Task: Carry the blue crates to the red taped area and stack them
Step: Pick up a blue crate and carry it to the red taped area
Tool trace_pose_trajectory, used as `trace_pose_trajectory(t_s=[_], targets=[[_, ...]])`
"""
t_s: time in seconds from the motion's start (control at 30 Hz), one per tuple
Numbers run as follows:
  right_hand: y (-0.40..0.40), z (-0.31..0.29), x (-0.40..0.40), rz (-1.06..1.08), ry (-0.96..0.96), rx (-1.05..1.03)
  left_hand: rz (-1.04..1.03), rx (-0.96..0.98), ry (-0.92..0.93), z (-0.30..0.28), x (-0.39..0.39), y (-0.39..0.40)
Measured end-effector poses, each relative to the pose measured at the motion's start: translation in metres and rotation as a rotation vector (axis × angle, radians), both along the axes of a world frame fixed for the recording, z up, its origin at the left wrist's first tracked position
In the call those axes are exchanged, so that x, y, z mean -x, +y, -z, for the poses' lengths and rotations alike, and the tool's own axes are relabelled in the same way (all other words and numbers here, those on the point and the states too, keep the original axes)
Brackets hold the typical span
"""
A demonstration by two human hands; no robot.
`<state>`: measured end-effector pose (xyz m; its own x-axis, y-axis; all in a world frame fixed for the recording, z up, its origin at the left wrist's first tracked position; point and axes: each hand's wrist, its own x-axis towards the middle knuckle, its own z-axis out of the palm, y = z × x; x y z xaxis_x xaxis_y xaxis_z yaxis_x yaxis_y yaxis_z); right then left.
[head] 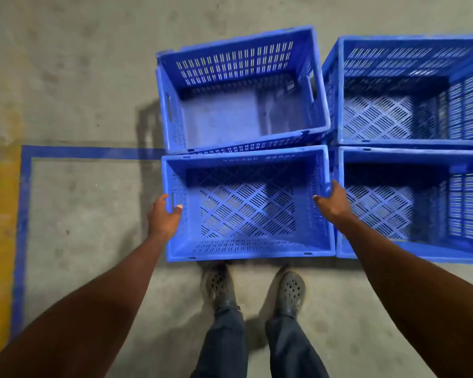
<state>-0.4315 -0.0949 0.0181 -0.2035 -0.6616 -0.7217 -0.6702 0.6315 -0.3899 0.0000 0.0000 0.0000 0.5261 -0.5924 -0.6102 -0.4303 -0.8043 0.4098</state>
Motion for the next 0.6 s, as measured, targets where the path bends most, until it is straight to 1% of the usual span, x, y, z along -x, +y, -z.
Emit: trace_pose_trajectory(t_s=[0.03, 0.1, 0.17, 0.23, 0.27, 0.33, 0.4, 0.47, 0.6], targets=[[-0.001, 0.008, -0.003, -0.003, 0.022, 0.053, -0.024, 0.004, -0.048, 0.02, -0.01, 0.001], [-0.002, 0.021, -0.004, 0.012, 0.06, 0.075, -0.088, -0.04, -0.009, 0.073, -0.034, 0.009], [-0.001, 0.03, -0.007, 0.032, 0.122, 0.086, -0.13, -0.054, -0.01, 0.107, -0.043, 0.016], [-0.003, 0.033, -0.011, 0.042, 0.209, 0.145, -0.178, -0.042, -0.025, 0.091, -0.034, 0.008], [-0.006, 0.035, -0.012, 0.057, 0.246, 0.159, -0.194, -0.031, -0.01, 0.073, -0.026, 0.0], [-0.012, 0.039, -0.014, 0.099, 0.283, 0.126, -0.195, -0.048, 0.001, 0.065, -0.024, -0.008], [-0.018, 0.044, -0.013, 0.138, 0.273, 0.059, -0.193, -0.038, 0.083, 0.061, -0.025, -0.013], [-0.022, 0.051, -0.011, 0.15, 0.279, 0.027, -0.249, -0.006, 0.186, 0.058, -0.025, -0.016], [-0.018, 0.061, -0.019, 0.212, 0.292, 0.06, -0.336, -0.002, 0.308, 0.058, -0.025, -0.022]])
